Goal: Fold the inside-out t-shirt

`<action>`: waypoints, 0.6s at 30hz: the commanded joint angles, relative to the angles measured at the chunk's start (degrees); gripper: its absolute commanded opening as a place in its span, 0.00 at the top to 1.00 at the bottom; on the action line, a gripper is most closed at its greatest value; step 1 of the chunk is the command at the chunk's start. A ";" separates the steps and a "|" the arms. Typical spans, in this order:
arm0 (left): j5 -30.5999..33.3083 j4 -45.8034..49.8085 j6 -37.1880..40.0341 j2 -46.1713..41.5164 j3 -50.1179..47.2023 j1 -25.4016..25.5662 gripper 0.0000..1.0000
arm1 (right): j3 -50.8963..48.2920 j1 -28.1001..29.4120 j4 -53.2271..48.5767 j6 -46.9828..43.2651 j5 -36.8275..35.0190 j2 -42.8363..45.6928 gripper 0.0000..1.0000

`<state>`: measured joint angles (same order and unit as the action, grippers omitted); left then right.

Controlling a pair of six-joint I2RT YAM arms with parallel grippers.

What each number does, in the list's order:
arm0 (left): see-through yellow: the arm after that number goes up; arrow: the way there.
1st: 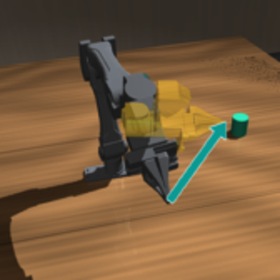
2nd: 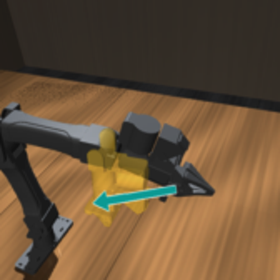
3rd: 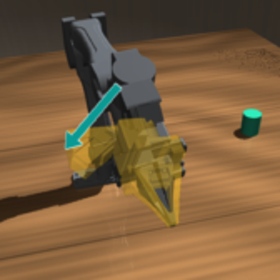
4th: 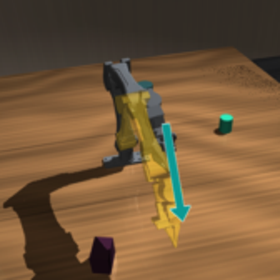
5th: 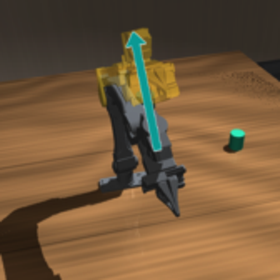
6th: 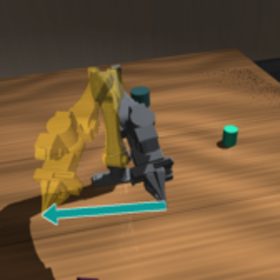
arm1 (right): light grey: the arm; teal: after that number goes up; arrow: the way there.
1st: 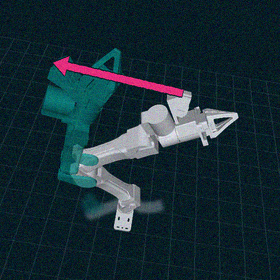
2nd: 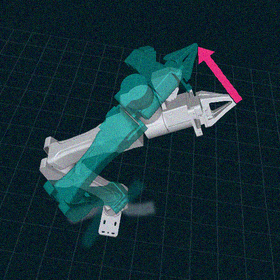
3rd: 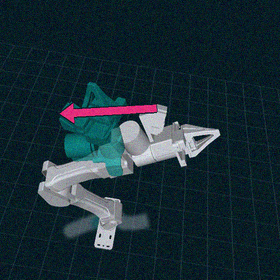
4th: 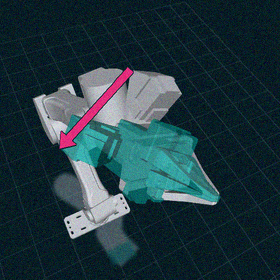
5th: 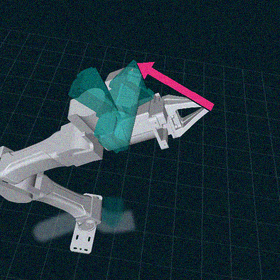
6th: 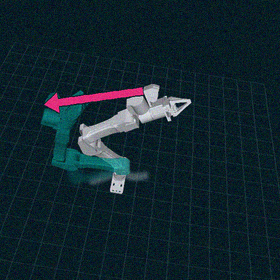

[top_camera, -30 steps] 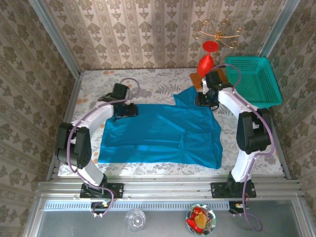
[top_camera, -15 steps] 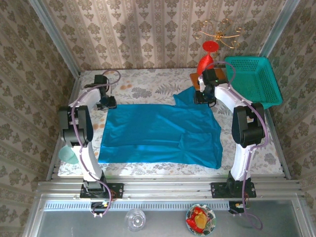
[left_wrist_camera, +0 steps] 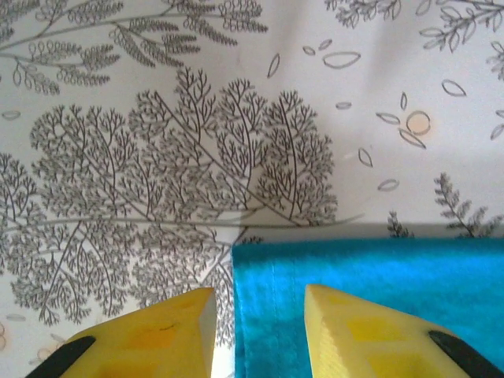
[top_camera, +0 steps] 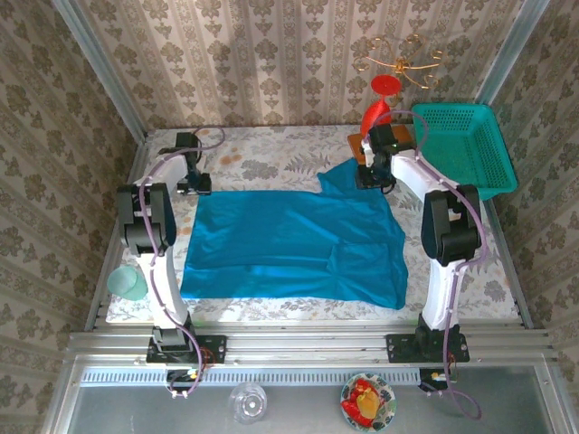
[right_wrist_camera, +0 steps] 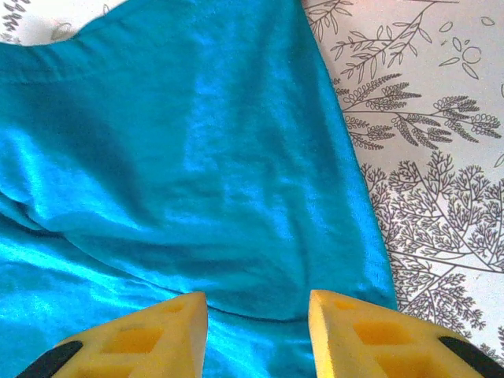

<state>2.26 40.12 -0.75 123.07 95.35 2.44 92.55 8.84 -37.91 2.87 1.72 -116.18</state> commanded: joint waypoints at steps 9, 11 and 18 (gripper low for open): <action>-6.27 7.96 2.94 7.10 7.88 -1.47 0.71 | 7.98 -0.32 -1.01 -7.45 -6.76 -6.20 0.57; -6.84 8.05 2.95 7.02 7.90 -1.47 0.75 | 9.74 -0.24 -0.86 -9.23 -7.05 -8.01 0.57; -7.40 8.22 2.90 6.75 7.67 -1.56 0.90 | 15.29 -0.05 -1.70 -13.46 -6.68 -13.89 0.57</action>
<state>-3.86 45.52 1.32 128.86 102.32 1.39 105.38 8.84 -37.93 -7.20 -3.38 -128.09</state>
